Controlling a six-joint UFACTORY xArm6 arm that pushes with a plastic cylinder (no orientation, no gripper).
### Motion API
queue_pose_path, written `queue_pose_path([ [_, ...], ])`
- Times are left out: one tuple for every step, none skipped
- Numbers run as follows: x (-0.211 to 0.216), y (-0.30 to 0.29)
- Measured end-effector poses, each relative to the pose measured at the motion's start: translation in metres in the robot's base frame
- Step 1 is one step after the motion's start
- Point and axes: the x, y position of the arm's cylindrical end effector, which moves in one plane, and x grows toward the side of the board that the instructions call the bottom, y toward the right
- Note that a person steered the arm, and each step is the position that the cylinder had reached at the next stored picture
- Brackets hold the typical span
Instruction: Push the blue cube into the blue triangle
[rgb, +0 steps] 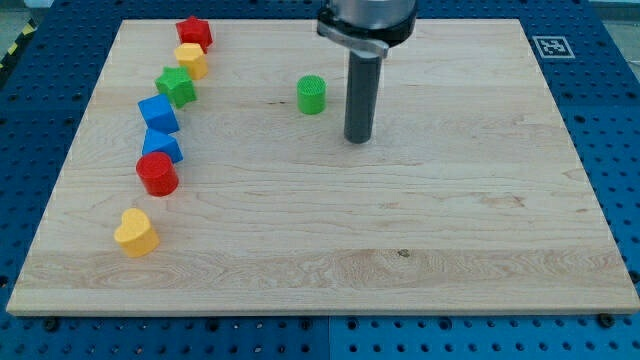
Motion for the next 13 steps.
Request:
queue_pose_path([
  [0.056,-0.017],
  [0.116,-0.045],
  [0.139,-0.092],
  [0.154,-0.115],
  [0.176,-0.152],
  [0.178,-0.215],
  [0.171,-0.291],
  [0.131,-0.337],
  [0.1,-0.337],
  [0.062,-0.337],
  [0.007,-0.337],
  [-0.028,-0.336],
  [-0.028,-0.336],
])
